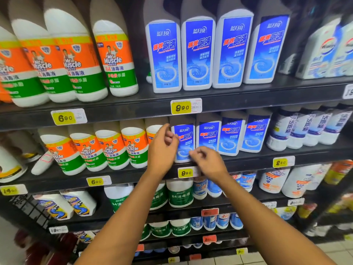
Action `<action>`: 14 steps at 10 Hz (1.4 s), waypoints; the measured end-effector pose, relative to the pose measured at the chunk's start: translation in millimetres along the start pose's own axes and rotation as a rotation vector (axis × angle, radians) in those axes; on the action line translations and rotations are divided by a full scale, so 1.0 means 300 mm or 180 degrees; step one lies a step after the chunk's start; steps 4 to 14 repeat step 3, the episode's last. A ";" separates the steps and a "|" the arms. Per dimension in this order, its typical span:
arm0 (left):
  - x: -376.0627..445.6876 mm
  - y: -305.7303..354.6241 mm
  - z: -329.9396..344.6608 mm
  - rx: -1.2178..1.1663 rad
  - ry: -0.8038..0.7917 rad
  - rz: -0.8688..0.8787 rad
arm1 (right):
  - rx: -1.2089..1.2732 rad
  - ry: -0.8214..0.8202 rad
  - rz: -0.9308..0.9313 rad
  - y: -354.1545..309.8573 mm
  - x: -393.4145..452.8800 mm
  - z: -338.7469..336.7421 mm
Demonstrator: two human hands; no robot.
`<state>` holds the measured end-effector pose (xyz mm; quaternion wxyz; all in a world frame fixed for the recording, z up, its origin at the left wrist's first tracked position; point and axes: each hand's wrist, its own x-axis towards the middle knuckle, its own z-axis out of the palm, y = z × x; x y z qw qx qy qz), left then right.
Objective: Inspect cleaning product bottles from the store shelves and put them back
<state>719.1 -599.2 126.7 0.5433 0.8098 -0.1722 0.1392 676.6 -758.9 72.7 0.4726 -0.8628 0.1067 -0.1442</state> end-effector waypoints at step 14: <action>-0.065 0.100 -0.167 -0.1475 -0.0839 -0.0582 | 0.1431 0.0058 -0.0268 -0.218 -0.209 -0.277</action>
